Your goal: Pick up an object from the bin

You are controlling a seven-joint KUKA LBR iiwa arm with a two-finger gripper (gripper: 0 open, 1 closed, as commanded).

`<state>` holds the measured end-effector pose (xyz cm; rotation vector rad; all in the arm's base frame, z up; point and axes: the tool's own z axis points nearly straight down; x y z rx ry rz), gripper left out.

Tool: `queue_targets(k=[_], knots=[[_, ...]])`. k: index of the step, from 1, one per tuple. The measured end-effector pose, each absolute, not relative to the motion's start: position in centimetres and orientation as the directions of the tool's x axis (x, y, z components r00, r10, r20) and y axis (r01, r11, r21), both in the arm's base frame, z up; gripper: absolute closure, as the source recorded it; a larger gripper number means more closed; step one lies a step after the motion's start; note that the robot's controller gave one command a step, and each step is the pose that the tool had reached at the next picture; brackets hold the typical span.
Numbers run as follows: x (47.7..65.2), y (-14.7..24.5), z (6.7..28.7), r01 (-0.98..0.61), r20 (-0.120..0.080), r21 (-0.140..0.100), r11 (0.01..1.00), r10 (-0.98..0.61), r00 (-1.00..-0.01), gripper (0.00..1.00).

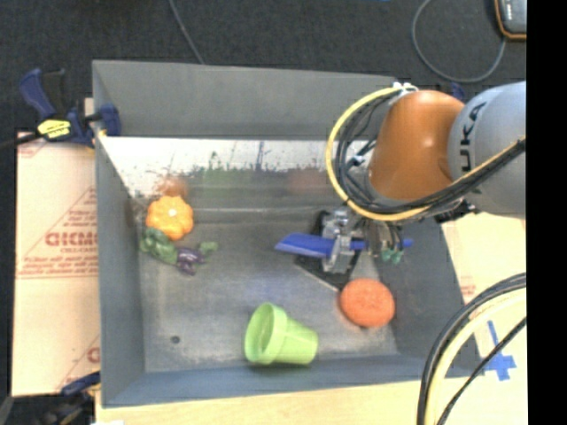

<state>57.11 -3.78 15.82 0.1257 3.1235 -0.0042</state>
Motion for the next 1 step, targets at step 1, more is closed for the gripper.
queue_targets(k=[1], knots=[[55.07, -2.51, 19.68, 0.043, -0.023, -0.004, 0.999, 0.043, -0.999, 1.00]])
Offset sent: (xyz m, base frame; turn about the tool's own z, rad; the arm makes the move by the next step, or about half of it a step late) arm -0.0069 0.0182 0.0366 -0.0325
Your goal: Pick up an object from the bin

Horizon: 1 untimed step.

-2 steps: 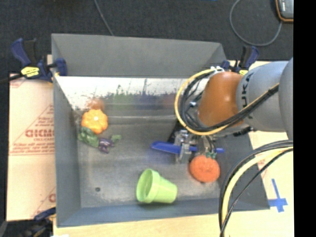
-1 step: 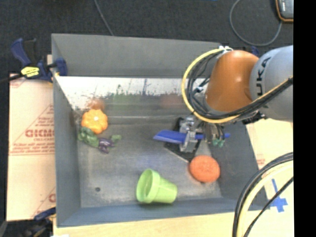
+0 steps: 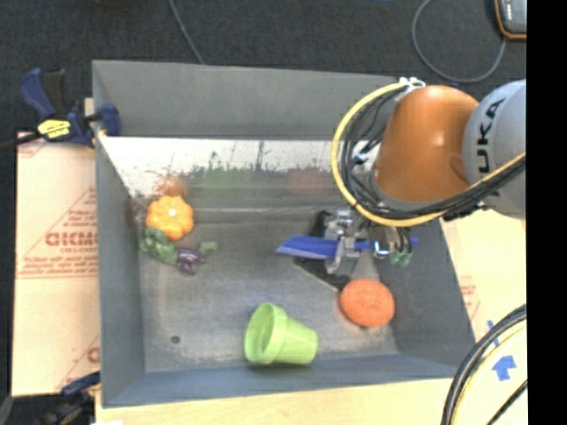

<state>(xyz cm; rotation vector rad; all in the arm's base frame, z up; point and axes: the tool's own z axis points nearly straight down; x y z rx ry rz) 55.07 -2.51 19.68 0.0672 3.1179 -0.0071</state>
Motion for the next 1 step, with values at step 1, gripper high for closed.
queue_targets(k=[1], knots=[[56.59, -2.04, 19.54, 0.045, -0.029, -0.003, 0.999, 0.045, -0.999, 1.00]])
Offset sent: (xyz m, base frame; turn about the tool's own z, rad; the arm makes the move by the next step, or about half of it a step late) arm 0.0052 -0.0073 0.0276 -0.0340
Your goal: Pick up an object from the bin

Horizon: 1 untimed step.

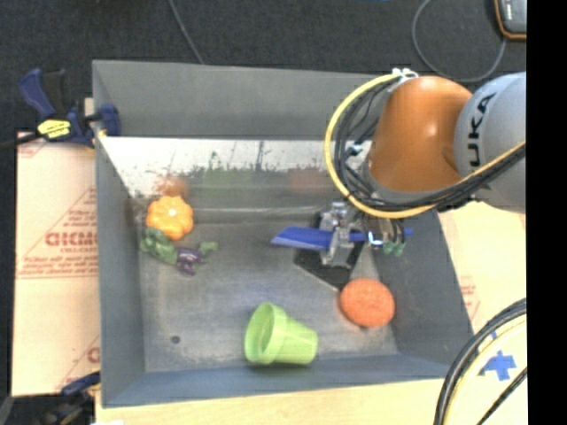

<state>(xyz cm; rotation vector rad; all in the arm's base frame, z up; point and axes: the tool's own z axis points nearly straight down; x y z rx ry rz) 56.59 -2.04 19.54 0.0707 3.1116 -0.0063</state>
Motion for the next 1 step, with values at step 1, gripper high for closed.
queue_targets(k=[1], knots=[[55.74, -3.45, 22.68, 0.012, -0.034, -0.007, 1.000, 0.011, -0.999, 1.00]])
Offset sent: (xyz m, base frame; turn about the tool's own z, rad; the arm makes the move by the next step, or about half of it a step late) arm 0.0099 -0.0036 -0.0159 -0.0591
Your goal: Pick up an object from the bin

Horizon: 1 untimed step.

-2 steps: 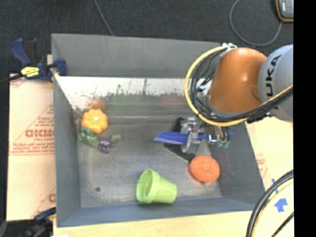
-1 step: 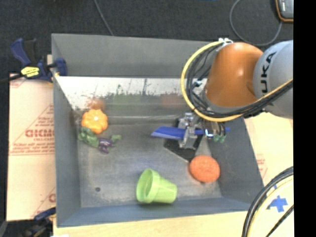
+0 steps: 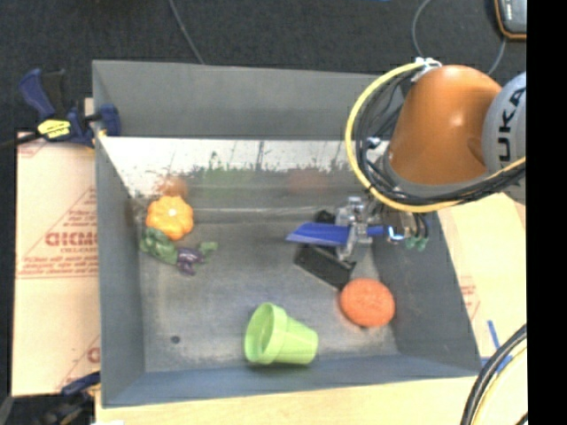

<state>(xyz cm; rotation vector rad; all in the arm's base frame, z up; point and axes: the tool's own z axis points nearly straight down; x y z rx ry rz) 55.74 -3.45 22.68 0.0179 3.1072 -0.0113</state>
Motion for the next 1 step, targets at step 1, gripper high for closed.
queue_targets(k=[1], knots=[[57.70, -2.52, 17.75, -0.011, -0.027, -0.007, 1.000, -0.011, -1.000, 1.00]])
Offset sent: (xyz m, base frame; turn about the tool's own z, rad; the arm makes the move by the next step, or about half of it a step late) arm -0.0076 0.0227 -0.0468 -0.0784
